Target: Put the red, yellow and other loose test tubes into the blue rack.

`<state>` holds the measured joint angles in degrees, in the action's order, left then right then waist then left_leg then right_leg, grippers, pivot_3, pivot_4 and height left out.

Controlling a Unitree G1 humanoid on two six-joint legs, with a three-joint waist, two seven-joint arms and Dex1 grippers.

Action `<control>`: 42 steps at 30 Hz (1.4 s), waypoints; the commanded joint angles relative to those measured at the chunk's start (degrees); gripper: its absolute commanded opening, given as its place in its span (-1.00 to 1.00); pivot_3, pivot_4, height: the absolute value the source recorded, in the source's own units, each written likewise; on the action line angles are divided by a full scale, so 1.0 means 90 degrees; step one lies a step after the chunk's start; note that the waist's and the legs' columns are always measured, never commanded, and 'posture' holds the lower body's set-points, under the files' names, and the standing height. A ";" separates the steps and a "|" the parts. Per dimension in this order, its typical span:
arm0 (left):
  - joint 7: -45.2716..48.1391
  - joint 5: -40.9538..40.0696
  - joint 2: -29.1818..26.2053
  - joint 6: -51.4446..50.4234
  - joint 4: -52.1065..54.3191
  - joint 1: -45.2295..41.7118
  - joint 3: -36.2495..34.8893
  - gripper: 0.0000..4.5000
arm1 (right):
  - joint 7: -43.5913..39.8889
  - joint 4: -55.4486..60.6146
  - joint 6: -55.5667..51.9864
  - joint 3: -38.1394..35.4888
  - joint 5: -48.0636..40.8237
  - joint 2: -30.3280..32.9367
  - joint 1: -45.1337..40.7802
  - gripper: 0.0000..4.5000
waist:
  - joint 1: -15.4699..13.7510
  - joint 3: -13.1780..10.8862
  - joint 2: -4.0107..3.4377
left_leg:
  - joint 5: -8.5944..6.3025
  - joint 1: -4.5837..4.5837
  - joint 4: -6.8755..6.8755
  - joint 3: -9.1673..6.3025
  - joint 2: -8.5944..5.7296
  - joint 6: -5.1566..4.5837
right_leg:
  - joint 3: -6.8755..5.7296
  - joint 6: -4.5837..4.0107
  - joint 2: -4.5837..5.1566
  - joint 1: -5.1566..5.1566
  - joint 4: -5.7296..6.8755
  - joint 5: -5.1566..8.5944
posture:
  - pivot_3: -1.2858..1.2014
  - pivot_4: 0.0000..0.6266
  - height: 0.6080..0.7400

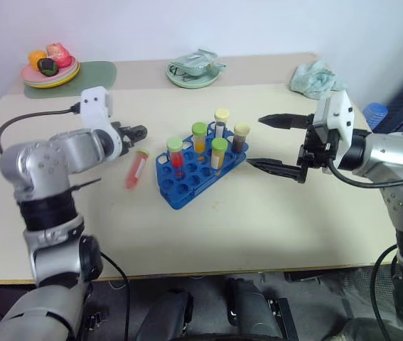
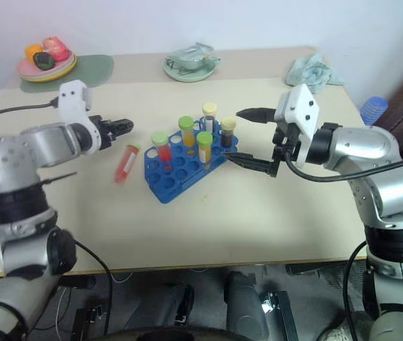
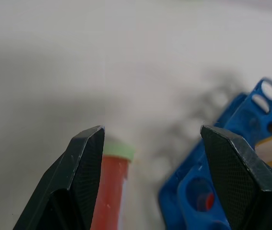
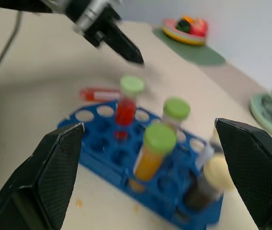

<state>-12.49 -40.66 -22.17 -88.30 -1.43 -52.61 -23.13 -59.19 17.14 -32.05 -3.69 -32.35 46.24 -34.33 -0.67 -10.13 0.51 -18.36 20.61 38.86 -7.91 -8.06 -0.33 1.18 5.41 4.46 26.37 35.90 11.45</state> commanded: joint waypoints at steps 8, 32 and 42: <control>0.0225 0.1588 -0.0122 -0.0366 -0.2530 -0.1251 0.0343 0.45 | -0.0608 -0.0563 -0.0195 0.0392 0.0066 0.0121 -0.1109 0.98 | -0.0009 -0.0001 0.0002 | -0.0001 0.0040 0.0017 -0.0005 -0.0002 0.0002 | -0.0009 0.0001 0.0003 0.0028 0.0002 -0.0001 | 0.03 -0.52 1.00; 0.2591 0.1981 -0.0866 0.0489 -0.0755 0.0099 0.1132 -0.63 | -0.0655 -0.0336 -0.0109 0.0290 0.0203 0.0149 -0.0526 1.00 | 0.0160 0.0002 -0.0001 | 0.0004 0.0094 0.0027 -0.0003 -0.0007 0.0007 | -0.0003 0.0004 0.0011 0.0088 0.0028 -0.0006 | 0.03 -0.52 1.00; 0.6947 0.0032 -0.1418 0.4456 0.3627 0.5136 -0.0797 -0.63 | -0.0290 0.0134 -0.0030 -0.0096 -0.0078 -0.0129 0.0728 1.00 | 0.0056 0.0005 -0.0013 | 0.0004 0.0075 0.0029 0.0021 0.0002 0.0007 | 0.0002 -0.0009 0.0012 0.0071 0.0019 -0.0013 | 0.03 -0.52 1.00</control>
<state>45.54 -39.40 -36.15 -58.04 27.62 -7.19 -28.02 -62.57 15.76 -33.27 -2.64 -31.84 45.41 -27.82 -0.17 -10.09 0.39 -18.32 21.28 39.14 -7.73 -8.03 -0.27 1.15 5.27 4.57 26.95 35.99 11.29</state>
